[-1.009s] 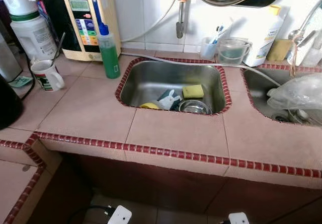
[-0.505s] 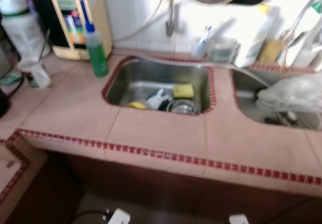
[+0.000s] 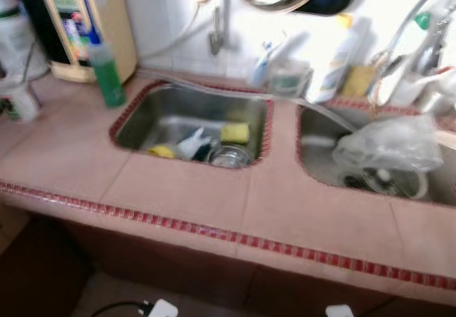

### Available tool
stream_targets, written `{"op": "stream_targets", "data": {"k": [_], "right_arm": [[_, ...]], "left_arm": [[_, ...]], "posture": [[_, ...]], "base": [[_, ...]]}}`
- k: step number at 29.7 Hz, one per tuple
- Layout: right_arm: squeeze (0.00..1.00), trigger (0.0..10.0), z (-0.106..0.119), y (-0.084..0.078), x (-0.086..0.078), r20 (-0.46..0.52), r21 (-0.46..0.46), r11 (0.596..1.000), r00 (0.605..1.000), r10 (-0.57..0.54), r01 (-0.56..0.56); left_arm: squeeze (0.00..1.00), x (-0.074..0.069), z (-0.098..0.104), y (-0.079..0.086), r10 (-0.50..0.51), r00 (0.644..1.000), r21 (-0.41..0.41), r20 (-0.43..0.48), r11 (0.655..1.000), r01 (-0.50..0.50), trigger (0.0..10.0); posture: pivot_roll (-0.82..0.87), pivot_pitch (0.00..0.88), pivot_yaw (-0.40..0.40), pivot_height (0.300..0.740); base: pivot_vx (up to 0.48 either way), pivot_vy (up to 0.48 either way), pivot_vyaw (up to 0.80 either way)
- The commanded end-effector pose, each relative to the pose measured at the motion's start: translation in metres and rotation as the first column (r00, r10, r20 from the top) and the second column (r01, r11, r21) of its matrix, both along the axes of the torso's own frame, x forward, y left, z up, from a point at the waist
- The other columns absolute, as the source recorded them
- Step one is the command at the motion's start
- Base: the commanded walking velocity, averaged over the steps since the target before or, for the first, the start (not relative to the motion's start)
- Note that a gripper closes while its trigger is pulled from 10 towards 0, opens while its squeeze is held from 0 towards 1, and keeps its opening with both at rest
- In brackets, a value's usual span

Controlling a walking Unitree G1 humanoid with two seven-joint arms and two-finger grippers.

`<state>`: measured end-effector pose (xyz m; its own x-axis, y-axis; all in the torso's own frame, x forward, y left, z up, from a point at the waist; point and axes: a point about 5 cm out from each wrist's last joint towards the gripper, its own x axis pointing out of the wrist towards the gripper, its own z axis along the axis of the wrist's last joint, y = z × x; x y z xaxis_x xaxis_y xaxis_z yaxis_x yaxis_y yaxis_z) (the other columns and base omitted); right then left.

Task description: Kitchen organization

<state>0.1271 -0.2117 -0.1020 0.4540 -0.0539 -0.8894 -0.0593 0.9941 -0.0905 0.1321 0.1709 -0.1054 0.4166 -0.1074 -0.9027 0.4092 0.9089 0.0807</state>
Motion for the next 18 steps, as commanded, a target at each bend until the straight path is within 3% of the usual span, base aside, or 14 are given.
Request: {"op": "stream_targets", "data": {"k": [1, 5, 6, 18], "right_arm": [[0.0, 10.0, -0.004, 0.0081, -0.0077, -0.03, 0.019, 1.0, 1.0, 0.0, 0.0], [0.0, 10.0, -0.0041, 0.0089, -0.0077, -0.029, 0.017, 1.0, 1.0, 0.005, -0.004], [0.0, 10.0, -0.0039, 0.0086, -0.0074, -0.025, 0.018, 1.0, 1.0, -0.002, 0.002], [0.0, 10.0, -0.0032, 0.005, -0.0073, -0.024, 0.009, 1.0, 1.0, 0.005, -0.005]], "left_arm": [[0.0, 0.0026, 0.0, -0.0123, -0.014, 1.0, -0.029, 0.001, 0.999, 0.014, 10.0], [0.0, 0.0035, 0.0002, -0.0131, -0.009, 1.0, -0.028, 0.004, 1.0, 0.009, 10.0], [0.0, 0.0045, 0.0006, -0.0136, 0.032, 0.999, -0.047, 0.01, 0.998, -0.032, 10.0], [0.0, 0.0073, 0.0012, -0.0142, 0.085, 0.996, -0.054, 0.01, 0.995, -0.085, 10.0]], "posture": [[-0.1, 0.0, 0.02, 0.74], [-0.1, 0.0, 0.015, 0.74], [-0.1, 0.0, 0.013, 0.74], [-0.09, 0.0, 0.009, 0.74]], "base": [[0.0, -0.48, -0.74], [0.0, -0.48, -0.74], [0.0, 0.0, -0.74], [0.0, 0.0, 0.0]]}}
